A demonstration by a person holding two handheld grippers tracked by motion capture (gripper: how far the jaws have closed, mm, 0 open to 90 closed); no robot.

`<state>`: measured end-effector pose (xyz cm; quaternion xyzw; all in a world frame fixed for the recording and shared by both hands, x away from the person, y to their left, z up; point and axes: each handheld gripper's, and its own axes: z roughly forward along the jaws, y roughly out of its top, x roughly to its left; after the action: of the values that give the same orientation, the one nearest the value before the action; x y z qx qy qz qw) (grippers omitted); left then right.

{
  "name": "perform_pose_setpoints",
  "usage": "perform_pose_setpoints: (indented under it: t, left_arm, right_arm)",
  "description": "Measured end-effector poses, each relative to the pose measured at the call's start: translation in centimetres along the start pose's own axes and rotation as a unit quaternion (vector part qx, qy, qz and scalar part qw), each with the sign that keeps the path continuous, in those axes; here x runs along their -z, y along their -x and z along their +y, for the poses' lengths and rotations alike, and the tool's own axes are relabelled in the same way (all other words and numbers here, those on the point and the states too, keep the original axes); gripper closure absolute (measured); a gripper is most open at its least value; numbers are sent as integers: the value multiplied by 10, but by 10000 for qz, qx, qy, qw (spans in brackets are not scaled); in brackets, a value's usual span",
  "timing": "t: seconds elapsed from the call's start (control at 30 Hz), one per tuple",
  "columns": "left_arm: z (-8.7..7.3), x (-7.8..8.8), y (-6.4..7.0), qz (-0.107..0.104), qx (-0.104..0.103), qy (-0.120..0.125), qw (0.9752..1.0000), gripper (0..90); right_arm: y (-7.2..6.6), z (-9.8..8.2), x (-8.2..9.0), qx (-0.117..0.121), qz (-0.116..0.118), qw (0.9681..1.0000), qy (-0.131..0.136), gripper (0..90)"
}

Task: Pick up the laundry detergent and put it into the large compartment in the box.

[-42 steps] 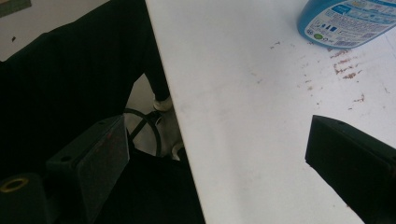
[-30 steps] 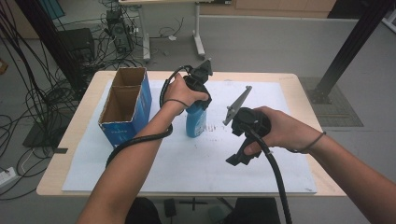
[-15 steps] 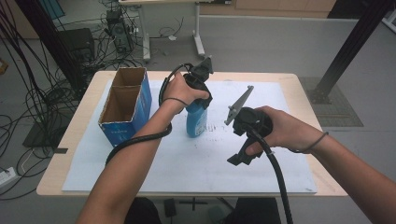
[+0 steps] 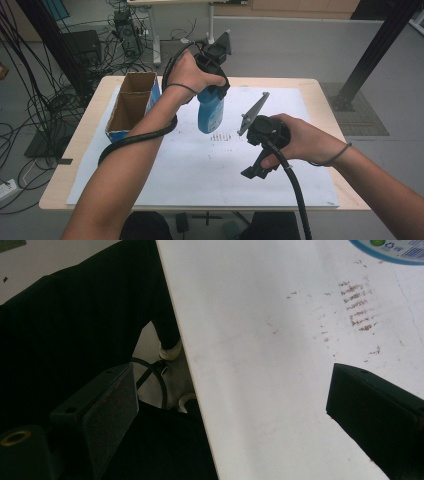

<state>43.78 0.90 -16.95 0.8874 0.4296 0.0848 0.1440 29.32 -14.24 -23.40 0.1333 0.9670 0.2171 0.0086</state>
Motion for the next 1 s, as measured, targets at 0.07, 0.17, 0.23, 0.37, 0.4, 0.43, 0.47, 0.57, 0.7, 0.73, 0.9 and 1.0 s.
perform_pose_setpoints:
  t: [0.07, 0.17, 0.23, 0.37, 0.4, 0.43, 0.47, 0.57, 0.7, 0.73, 0.9, 1.0]
  left_arm:
    - [1, 6, 2, 36, -35, 9, 10000, 378]
    - [3, 17, 4, 82, -61, 25, 9999, 378]
    - [4, 25, 3, 78, -75, 44, 9999, 378]
    - [5, 37, 3, 48, -39, 117, 9999, 378]
    - [6, 40, 3, 48, -26, 135, 9999, 379]
    - [7, 44, 2, 57, -29, 143, 9999, 378]
    - [7, 46, 2, 65, -14, 158, 9999, 378]
    - [9, 54, 1, 56, 14, 185, 9998, 378]
    - [11, 67, -1, -7, 40, 231, 9997, 378]
    - [12, 70, -1, -21, 37, 256, 9997, 378]
    - [16, 85, 3, -55, -66, 275, 9996, 379]
    - [18, 93, 5, -66, -92, 292, 9995, 378]
  right_arm:
    - [-1, 1, 1, 16, -9, 10000, -5, 61]
    - [-3, 2, 2, 35, -9, 10000, 10, 61]
    - [-4, 3, 2, 39, -16, 10000, 8, 61]
    - [-5, 3, 3, 45, -27, 10000, 3, 61]
    - [-6, 4, 3, 43, -30, 10000, 10, 61]
    - [-6, 4, 3, 36, -18, 10000, 15, 61]
    - [-6, 4, 3, 39, -21, 10000, 28, 61]
    - [-6, 5, 4, 43, -20, 10000, 40, 61]
    - [-7, 6, 4, 29, -13, 10000, 43, 61]
    - [-6, 6, 5, 33, -19, 10000, 41, 61]
    - [-6, 7, 5, 37, -25, 10000, 73, 61]
    - [-6, 7, 4, 46, -21, 10000, 69, 61]
